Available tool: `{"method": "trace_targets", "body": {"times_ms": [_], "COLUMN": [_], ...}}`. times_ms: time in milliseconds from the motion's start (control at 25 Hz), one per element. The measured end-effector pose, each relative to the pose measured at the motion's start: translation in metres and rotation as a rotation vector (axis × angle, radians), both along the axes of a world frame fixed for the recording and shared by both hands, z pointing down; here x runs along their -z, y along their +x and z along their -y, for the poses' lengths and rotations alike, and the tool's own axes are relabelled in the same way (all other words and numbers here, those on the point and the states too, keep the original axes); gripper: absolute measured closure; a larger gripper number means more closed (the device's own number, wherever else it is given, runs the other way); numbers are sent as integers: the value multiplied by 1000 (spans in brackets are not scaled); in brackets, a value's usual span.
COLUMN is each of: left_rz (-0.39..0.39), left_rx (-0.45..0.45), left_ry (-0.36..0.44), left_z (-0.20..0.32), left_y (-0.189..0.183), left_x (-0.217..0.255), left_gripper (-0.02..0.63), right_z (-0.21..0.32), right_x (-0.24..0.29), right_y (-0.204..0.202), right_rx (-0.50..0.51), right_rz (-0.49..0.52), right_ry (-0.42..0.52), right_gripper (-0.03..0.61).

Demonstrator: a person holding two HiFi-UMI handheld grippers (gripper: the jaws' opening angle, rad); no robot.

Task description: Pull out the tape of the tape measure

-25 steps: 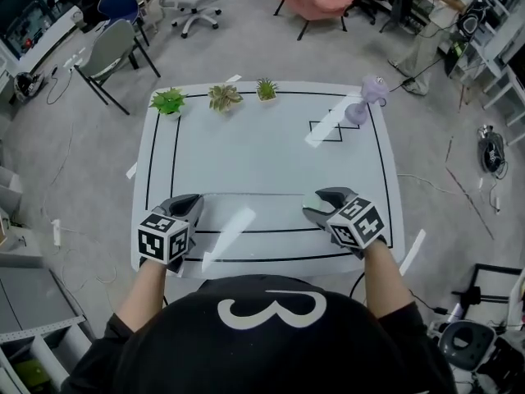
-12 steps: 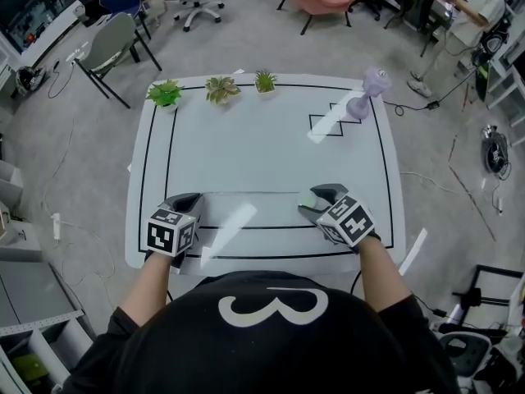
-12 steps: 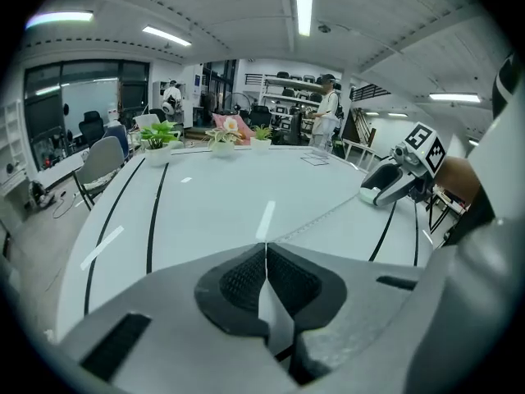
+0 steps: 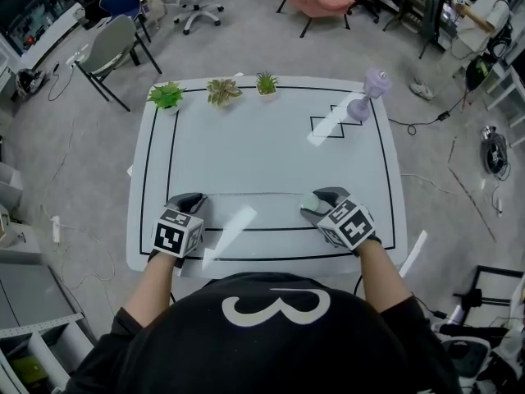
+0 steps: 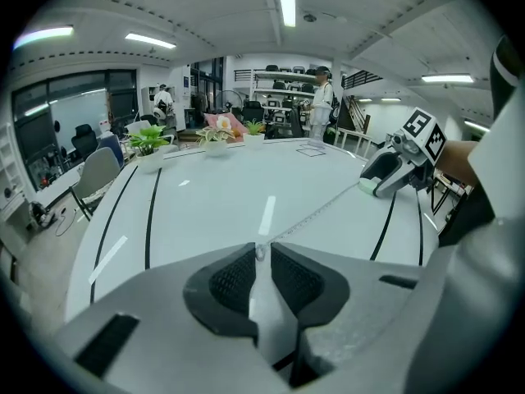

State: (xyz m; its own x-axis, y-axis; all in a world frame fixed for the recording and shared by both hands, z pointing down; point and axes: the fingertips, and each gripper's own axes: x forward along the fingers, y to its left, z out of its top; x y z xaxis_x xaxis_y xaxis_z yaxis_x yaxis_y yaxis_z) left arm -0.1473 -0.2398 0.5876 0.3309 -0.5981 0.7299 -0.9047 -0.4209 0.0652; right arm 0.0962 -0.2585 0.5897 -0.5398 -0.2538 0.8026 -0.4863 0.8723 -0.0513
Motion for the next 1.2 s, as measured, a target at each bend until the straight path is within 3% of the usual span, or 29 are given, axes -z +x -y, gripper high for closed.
{"method": "trace_targets", "body": {"times_ms": [400, 560, 720, 840, 1080, 1120, 1200], "left_rz": [-127, -217, -336, -431, -545, -560, -595], "left_rx": [3, -23, -74, -132, -241, -257, -292], "left_ry": [9, 40, 124, 180, 301, 317, 346], "left_z": [-10, -20, -30, -46, -80, -87, -101], "left_y": [-6, -1, 13, 29, 51, 53, 57], "left_x": [15, 46, 97, 139, 209, 218, 236], "left_gripper": [379, 374, 376, 391, 432, 462, 600], "right_z": [2, -11, -38, -62, -95, -99, -110], "right_x": [25, 69, 123, 162, 223, 230, 239], "right_y": [3, -14, -46, -69, -89, -91, -94], "right_rx": [-143, -223, -200, -165, -156, -163, -167], "right_rz": [73, 268, 476, 601, 722, 739, 766], "right_ry": [57, 55, 62, 84, 197, 206, 210], "right_gripper": [336, 337, 341, 377, 558, 570, 575]}}
